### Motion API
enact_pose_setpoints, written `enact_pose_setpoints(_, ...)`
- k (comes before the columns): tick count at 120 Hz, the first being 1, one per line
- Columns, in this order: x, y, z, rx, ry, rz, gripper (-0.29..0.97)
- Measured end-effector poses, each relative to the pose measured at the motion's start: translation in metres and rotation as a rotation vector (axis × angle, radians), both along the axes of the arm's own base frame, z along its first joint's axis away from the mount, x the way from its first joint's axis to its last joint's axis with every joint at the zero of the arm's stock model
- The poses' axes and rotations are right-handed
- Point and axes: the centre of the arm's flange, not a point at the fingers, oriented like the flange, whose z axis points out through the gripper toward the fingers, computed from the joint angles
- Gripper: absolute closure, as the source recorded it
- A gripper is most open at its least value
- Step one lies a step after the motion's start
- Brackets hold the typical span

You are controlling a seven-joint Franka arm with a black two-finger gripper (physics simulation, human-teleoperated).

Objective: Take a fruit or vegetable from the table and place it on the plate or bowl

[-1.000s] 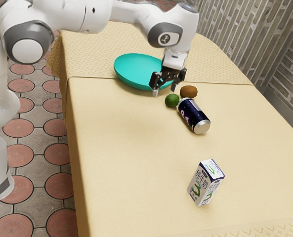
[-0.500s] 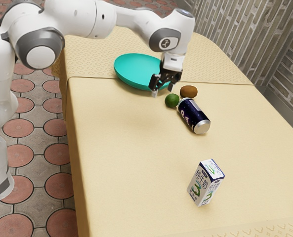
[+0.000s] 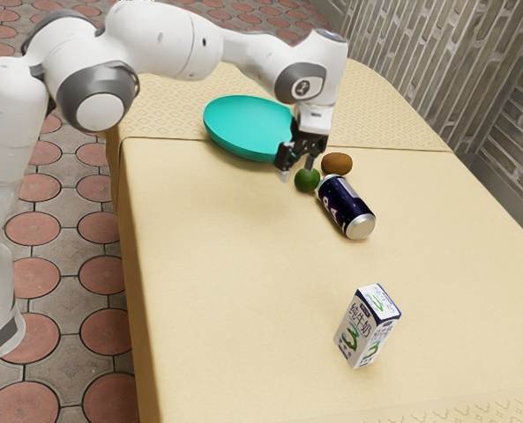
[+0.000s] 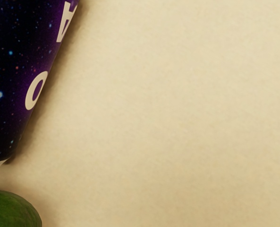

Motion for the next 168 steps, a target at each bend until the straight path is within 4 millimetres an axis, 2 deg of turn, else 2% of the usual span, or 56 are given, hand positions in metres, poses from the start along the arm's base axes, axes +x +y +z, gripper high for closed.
enact_pose_setpoints(28,0.004,0.015,-0.008,-0.002,0.003,0.027,0.02)
enact_pose_setpoints(42,0.005,0.024,0.013,0.014,-0.023,0.036,0.02)
enact_pose_setpoints(56,-0.003,0.057,0.017,0.021,-0.017,0.086,0.02)
enact_pose_setpoints(62,-0.005,0.064,0.013,0.021,-0.008,0.096,0.02)
enact_pose_setpoints(69,0.0,0.061,0.002,0.022,0.007,0.092,0.02)
enact_pose_setpoints(84,0.002,0.061,-0.003,0.023,0.015,0.09,0.02)
enact_pose_setpoints(99,0.001,0.071,0.004,0.031,0.002,0.104,0.02)
enact_pose_setpoints(111,0.02,0.066,0.014,0.066,-0.031,0.088,0.02)
enact_pose_setpoints(133,0.028,0.068,-0.003,0.072,-0.03,0.093,0.02)
enact_pose_setpoints(168,0.038,0.058,-0.021,0.06,-0.034,0.084,0.02)
